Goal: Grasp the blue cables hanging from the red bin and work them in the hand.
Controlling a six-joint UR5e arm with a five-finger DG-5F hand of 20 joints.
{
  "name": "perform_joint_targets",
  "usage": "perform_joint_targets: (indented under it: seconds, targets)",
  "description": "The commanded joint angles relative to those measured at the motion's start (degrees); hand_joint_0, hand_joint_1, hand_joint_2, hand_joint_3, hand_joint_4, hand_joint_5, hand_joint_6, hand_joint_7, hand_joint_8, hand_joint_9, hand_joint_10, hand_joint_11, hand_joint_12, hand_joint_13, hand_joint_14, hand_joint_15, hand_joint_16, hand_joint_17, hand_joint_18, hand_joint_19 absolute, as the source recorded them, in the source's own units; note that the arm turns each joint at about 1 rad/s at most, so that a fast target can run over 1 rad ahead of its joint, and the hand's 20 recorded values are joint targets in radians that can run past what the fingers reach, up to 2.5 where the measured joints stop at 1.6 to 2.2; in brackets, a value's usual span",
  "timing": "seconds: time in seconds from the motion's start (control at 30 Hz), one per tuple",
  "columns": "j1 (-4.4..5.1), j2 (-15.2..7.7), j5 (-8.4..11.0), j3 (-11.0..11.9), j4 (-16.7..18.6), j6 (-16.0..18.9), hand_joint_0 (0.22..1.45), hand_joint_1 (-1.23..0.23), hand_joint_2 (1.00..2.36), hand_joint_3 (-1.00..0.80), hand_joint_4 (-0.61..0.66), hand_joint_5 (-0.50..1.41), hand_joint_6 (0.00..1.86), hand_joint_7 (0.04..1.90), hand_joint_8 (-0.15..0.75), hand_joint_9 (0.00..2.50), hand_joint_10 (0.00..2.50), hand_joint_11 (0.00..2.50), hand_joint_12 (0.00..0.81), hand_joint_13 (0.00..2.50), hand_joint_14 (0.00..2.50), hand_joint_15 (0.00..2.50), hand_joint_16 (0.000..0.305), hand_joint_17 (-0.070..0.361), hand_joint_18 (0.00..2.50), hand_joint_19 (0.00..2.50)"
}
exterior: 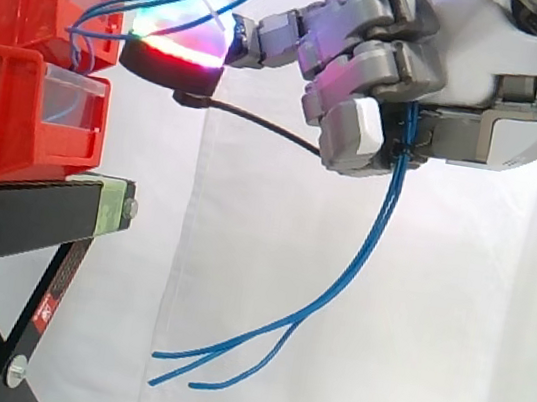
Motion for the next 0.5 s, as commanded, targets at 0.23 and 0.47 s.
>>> perform_joint_targets:
  seconds: [0.23, 0.47]
  targets:
    - [-0.08, 0.01, 0.09, 0.00, -0.02, -1.08, 0.95, -0.77, 1.02, -0.46, 0.18, 0.02, 0.41, 1.25, 0.580, 1.71, 2.50, 2.50, 0.706, 2.10, 2.50, 2.15, 0.210, 0.158, 2.50, 0.77]
    - [-0.08, 0.01, 0.00, 0.00, 0.16, -1.17, 0.91, -0.77, 1.01, -0.67, 0.20, 0.01, 0.46, 1.23, 0.580, 1.71, 2.50, 2.50, 0.706, 2.10, 2.50, 2.15, 0.210, 0.158, 2.50, 0.77]
